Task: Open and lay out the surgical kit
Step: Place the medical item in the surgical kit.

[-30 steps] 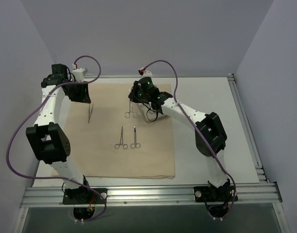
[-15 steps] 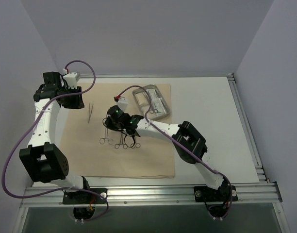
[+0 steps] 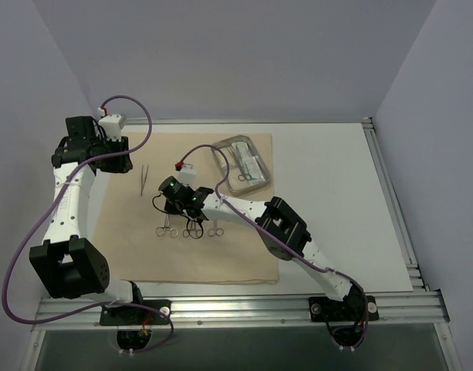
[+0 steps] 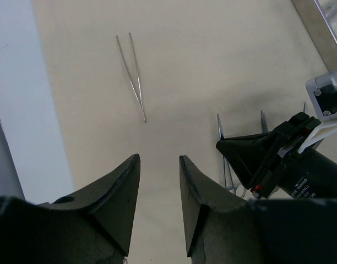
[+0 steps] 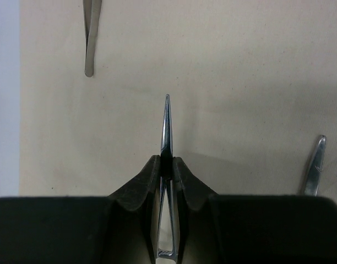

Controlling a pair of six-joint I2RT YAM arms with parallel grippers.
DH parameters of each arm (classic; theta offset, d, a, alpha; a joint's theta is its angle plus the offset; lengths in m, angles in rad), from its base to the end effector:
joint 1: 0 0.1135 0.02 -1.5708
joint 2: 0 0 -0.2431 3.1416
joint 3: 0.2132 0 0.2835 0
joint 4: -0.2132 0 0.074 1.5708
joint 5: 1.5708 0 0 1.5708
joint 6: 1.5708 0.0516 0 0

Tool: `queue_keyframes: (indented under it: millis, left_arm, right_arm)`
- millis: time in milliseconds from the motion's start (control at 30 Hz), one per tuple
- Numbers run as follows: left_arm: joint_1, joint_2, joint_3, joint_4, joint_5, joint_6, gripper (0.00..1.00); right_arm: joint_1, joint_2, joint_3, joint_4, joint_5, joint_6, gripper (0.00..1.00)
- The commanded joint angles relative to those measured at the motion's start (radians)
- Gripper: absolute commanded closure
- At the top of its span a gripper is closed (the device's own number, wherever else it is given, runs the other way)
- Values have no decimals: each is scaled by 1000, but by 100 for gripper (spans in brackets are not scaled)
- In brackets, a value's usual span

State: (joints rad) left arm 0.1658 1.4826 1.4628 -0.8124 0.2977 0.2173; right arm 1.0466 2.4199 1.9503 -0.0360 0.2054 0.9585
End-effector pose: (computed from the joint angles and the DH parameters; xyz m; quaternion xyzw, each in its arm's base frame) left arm 0.3574 0.0445 0.3190 0.0773 0.9206 -0.0678 0.3768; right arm 0.3022 0.5018 0.1419 0.0143 0.8584 0.3782 0.3463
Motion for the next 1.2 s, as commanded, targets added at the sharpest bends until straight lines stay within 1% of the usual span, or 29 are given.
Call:
queue_keyframes:
  millis: [0,333,700,733,800,833,867,1000,1167]
  left_arm:
    - [3,-19,1,38,3,11,56]
    - [5,-12,1,38,4,16,56]
    - [5,-12,-1,36,3,22,56]
    - [5,-12,-1,36,1,24,56]
    - [5,-12,1,36,0,25,56]
    - [5,-12,-1,36,0,25,56]
    - [5,-12,1,36,0,27,56]
    - [5,-10,-1,36,1,27,56]
    - [5,-12,-1,33,3,30,56]
  right_arm:
    - [-7,19,64,-62,87,0,100]
    - [-8,76,105,-105,98,3,100]
    - [-13,79,98,-100,101,22,100]
    - [-16,79,98,-99,101,25,99]
    - [-17,79,91,-97,97,32,92]
    - [-17,77,90,-96,97,32,86]
    - [-17,76,88,-94,97,34,84]
    - [-20,65,70,-85,95,46,79]
    - [-22,42,44,-65,92,54,78]
